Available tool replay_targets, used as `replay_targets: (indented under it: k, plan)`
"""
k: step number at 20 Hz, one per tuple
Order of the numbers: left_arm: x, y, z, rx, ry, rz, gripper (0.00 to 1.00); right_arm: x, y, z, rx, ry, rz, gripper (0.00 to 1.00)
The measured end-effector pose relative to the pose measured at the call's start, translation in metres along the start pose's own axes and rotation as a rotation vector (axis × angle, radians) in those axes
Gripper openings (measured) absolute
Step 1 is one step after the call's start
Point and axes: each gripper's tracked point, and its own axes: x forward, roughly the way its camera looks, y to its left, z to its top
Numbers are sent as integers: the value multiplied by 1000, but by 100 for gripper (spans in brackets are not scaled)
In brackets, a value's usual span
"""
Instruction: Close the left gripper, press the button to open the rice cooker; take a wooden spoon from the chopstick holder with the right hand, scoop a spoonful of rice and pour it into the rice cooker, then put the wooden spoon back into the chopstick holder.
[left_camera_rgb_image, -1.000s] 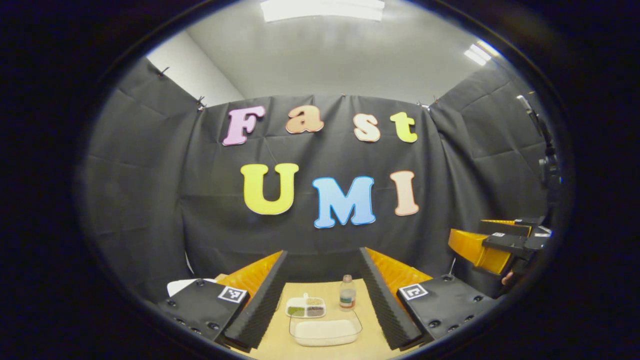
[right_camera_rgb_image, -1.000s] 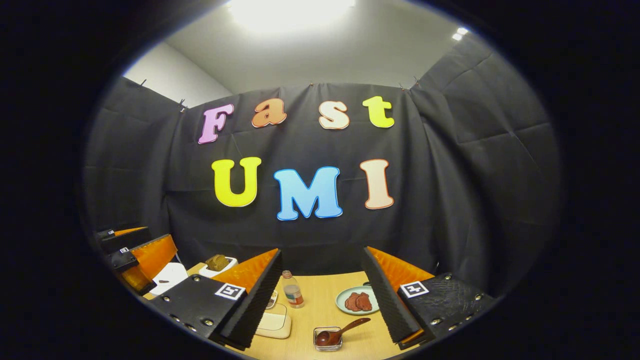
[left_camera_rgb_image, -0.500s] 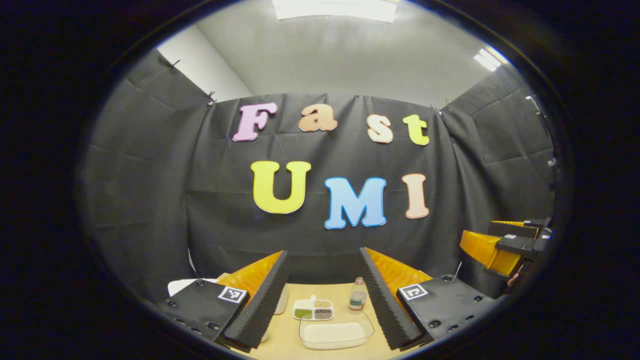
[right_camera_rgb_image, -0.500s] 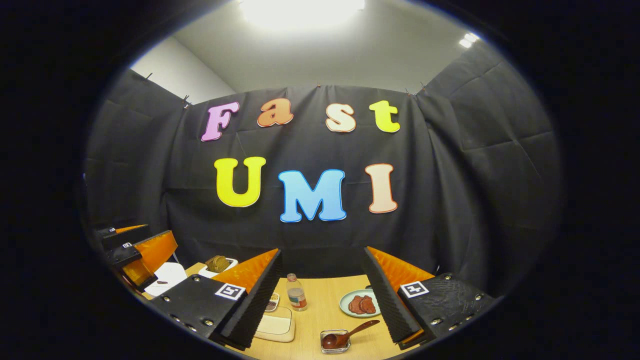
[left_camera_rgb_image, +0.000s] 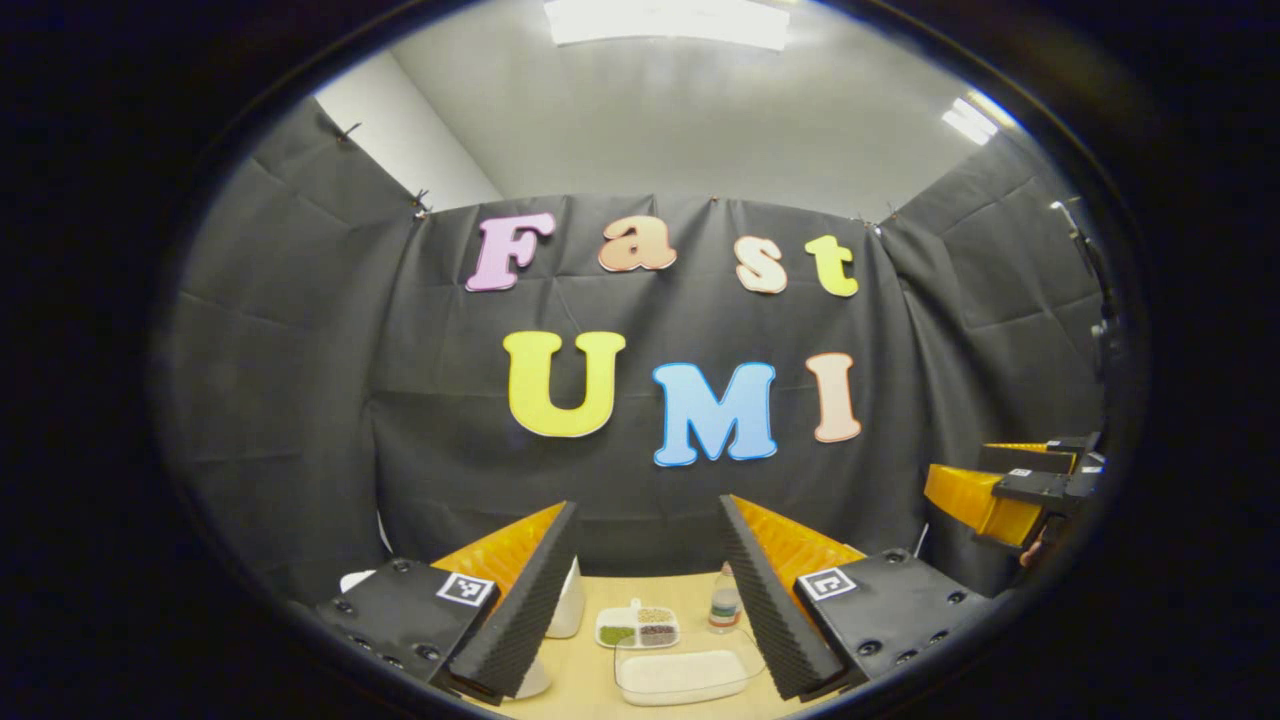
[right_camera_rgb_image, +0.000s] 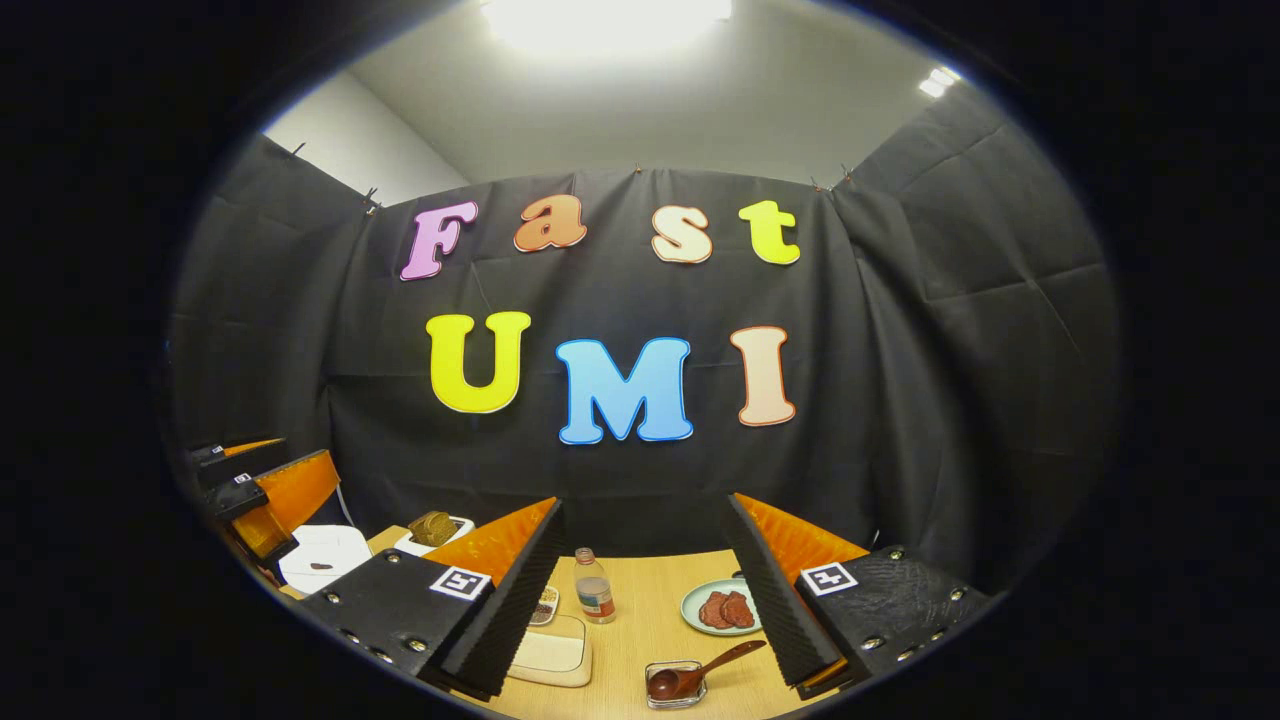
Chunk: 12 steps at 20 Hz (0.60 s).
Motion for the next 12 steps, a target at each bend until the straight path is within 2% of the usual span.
replay_targets:
  k: [2,4,7,8,9,10,12]
  plan:
    - [0,8,-10,-2,27,-4,91,1,4,-3,-3,5,7,97]
    - [2,19,-23,17,66,-4,72,2,10,-8,-9,16,16,97]
    - [2,37,-53,-8,155,-5,43,3,19,-16,-18,37,30,97]
    - [5,49,-63,-23,182,16,24,4,20,-19,-21,45,32,97]
    - [6,59,-72,-45,210,19,14,4,21,-22,-22,52,33,97]
    - [8,67,-82,-59,241,25,8,4,22,-25,-24,60,34,97]
    - [11,96,-102,-74,296,60,8,5,23,-31,-28,74,34,97]
